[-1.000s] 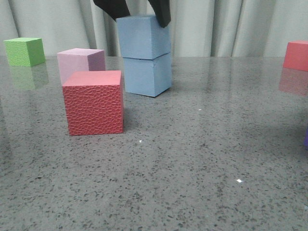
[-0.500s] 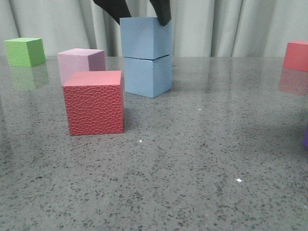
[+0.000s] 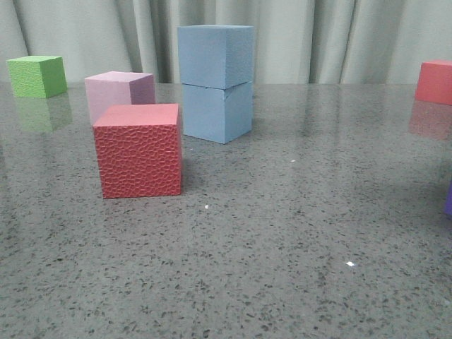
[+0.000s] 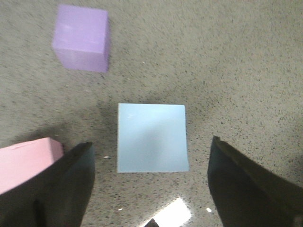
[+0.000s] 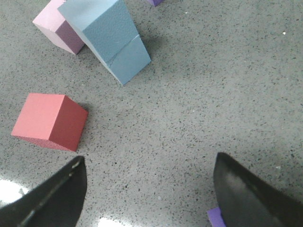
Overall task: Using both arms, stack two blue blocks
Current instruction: 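Raise the left gripper away from the stacked cubes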
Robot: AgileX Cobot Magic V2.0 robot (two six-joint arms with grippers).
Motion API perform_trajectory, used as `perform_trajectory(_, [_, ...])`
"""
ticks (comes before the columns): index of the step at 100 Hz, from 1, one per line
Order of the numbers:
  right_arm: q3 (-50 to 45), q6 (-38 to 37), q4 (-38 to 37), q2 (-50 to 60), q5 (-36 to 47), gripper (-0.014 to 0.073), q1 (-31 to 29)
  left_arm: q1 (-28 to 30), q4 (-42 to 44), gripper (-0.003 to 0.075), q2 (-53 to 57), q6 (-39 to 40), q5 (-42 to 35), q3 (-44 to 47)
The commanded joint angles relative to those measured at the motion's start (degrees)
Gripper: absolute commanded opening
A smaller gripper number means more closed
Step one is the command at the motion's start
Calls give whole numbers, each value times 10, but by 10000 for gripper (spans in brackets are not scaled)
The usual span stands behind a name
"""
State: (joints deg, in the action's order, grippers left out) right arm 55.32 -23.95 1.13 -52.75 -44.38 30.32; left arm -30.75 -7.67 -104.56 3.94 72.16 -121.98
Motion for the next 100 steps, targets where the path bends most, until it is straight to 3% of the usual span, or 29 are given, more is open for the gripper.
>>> perform_trajectory(1, [14, 5, -19, 16, 41, 559, 0, -5, 12, 444, 60, 14, 1, -1])
perform_trajectory(19, [-8, 5, -31, 47, 65, 559, 0, -4, 48, 428, 150, 21, -36, 95])
perform_trajectory(52, [-89, 5, -89, 144, 106, 532, 0, 2, 85, 427, 383, 49, -191, 388])
perform_trajectory(70, [-131, 5, -117, 193, 114, 281, 0, 2, 96, 355, 512, 50, -268, 524])
perform_trajectory(88, [-168, 5, -119, 249, 114, -22, 0, 2, 101, 193, 640, 50, -324, 644])
perform_trajectory(93, [-178, 5, -121, 263, 116, -76, 0, 2, 105, 141, 671, 50, -331, 672])
perform_trajectory(100, [-191, 5, -128, 285, 123, -67, 0, 2, 106, 66, 710, 50, -336, 707])
